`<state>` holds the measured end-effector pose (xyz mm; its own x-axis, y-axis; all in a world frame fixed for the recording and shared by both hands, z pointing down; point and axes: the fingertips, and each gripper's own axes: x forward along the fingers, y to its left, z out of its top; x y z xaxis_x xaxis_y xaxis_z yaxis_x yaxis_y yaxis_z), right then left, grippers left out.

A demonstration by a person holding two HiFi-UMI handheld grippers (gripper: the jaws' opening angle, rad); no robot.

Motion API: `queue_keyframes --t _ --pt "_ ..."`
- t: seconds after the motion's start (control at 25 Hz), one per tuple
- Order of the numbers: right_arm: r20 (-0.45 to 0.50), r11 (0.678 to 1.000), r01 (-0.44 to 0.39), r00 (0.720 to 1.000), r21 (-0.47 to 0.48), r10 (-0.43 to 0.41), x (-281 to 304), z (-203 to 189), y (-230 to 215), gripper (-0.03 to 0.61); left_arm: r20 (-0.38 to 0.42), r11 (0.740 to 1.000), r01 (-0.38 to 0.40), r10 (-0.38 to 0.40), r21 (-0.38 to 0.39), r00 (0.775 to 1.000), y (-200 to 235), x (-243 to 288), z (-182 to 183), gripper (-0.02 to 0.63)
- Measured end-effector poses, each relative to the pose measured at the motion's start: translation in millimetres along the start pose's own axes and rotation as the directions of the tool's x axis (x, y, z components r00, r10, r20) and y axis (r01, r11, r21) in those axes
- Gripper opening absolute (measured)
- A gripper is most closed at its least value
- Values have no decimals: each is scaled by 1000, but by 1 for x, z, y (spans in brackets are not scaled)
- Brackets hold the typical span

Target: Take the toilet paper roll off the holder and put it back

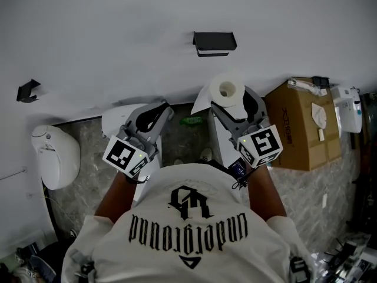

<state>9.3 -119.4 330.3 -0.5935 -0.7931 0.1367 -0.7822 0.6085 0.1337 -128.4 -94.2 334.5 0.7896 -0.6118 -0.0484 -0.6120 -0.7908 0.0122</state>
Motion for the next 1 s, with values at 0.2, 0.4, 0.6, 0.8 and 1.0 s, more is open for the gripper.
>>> queue_keyframes --t 0.2,0.4,0.6,0.8,1.0 --pt "-12 1000 -8 1000 10 9 -11 -10 -23 321 -11 1000 -4 4 -7 1000 -8 25 -2 14" --pt "-9 1000 -14 1000 6 14 -21 -15 -55 321 -17 1000 -23 23 0 1000 -17 56 -2 14" --pt "7 1000 -24 1000 6 24 -23 -18 -87 321 -32 1000 -27 27 7 999 -22 87 -6 14" --pt "14 999 -34 999 -2 34 -27 -22 -118 321 -43 999 -37 37 10 998 -27 118 -10 14" --pt "26 999 -39 999 6 39 -31 -31 -146 321 -63 999 -45 46 8 997 -33 147 -22 14"
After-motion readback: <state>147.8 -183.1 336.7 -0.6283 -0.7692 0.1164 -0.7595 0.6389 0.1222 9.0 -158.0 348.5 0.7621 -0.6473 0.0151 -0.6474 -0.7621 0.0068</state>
